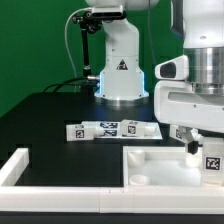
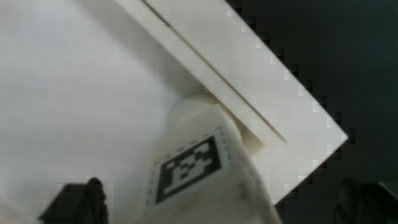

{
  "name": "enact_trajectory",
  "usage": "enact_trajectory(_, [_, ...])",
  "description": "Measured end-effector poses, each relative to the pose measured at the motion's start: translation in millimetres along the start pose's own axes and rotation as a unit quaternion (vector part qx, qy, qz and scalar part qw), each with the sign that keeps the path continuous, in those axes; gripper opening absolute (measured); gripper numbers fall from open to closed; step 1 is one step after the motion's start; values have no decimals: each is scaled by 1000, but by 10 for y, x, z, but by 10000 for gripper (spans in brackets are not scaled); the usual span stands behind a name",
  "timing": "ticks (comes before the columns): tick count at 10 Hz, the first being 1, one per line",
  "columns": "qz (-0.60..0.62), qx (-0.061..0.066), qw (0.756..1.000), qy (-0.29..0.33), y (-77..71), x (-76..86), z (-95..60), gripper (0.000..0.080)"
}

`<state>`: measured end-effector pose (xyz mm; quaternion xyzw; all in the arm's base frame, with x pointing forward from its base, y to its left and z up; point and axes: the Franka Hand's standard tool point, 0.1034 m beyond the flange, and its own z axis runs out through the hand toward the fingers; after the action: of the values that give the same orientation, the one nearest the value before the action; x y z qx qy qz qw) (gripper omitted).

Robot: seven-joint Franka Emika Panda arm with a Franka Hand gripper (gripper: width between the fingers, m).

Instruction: Assemble one leg

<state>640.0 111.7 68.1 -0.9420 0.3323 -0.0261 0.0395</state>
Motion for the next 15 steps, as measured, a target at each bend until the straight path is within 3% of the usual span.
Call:
enact_trajectory(1, [-101,-16,995,6,18,-17,45,648])
enact_trajectory(3, [-89,-16,996,7,27,-6,45,648])
enact_trajectory(5, [-85,-16,996,6,28,-6,46,402])
enact_trajectory(6, [-31,-14,999,6,25,-10,47,402])
enact_trajectory(7, [0,-14,1000,7,25,-10,48,281])
enact_trajectory(10, [156,-10,988,10,24,-7,54,282])
enact_trajectory(12, [294,-6,956,2,28,-9,55,282])
enact_trajectory(13, [376,1,927,-3,11,-18,62,282])
enact_trajectory(15, [532,28,846,-25,-52,-20,69,282])
